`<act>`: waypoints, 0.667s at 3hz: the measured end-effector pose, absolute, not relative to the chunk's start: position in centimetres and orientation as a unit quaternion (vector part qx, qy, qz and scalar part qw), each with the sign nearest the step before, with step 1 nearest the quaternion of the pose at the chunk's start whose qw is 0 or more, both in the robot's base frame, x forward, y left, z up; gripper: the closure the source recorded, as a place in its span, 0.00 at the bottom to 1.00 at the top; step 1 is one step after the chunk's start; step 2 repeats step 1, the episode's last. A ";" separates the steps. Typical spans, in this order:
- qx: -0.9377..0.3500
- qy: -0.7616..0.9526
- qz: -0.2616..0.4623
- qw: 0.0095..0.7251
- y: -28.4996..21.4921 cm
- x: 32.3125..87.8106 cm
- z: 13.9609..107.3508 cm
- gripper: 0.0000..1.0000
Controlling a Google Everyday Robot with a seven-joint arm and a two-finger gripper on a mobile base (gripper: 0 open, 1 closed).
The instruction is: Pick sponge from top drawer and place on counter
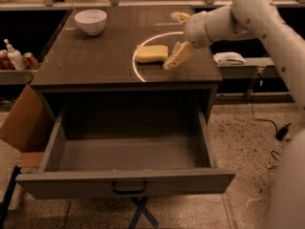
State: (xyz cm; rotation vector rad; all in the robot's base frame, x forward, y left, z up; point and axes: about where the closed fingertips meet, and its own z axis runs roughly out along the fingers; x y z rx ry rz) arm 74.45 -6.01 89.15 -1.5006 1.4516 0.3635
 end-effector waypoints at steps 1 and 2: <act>-0.597 0.608 0.143 0.504 -9.9 71.9 89.8 0.00; -0.597 0.608 0.143 0.504 -9.9 71.9 89.8 0.00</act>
Offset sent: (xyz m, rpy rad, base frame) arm 0.0000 0.0000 0.0000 0.0000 0.0000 0.0000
